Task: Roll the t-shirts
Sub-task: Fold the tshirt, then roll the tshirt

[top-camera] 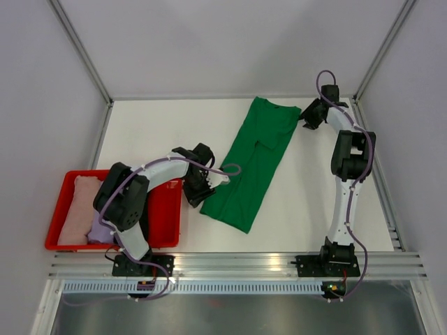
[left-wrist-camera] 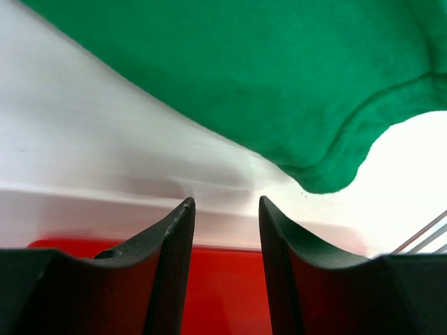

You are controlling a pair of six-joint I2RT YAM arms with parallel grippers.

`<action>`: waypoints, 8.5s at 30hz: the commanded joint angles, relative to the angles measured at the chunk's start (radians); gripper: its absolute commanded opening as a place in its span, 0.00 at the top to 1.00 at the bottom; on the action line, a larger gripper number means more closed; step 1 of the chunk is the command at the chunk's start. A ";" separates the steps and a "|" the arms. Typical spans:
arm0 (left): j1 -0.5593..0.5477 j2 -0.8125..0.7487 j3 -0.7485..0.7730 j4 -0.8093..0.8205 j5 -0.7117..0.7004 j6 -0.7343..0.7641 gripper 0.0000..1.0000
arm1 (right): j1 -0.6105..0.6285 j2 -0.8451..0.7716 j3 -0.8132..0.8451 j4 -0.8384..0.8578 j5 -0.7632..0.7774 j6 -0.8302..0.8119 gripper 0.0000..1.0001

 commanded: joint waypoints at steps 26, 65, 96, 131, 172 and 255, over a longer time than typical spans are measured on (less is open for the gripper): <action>0.000 -0.050 0.085 0.028 0.052 0.054 0.51 | 0.084 0.266 0.291 0.175 -0.065 0.209 0.66; 0.110 -0.352 -0.064 0.069 0.088 -0.266 0.53 | 0.382 -1.243 -1.132 -0.164 0.080 -0.112 0.52; 0.081 -0.639 -0.218 0.125 0.205 -0.239 0.50 | 0.759 -1.136 -1.422 0.117 0.240 0.214 0.91; -0.022 -0.622 -0.201 0.090 0.175 -0.193 0.48 | 0.635 -1.078 -1.524 0.335 -0.031 0.201 0.84; -0.252 -0.059 0.192 0.223 0.296 -0.278 0.98 | 0.440 -1.375 -1.325 -0.059 -0.154 -0.018 1.00; -0.437 -0.199 -0.317 0.619 0.167 0.303 0.50 | 0.583 -1.553 -1.491 -0.342 -0.360 -1.870 0.38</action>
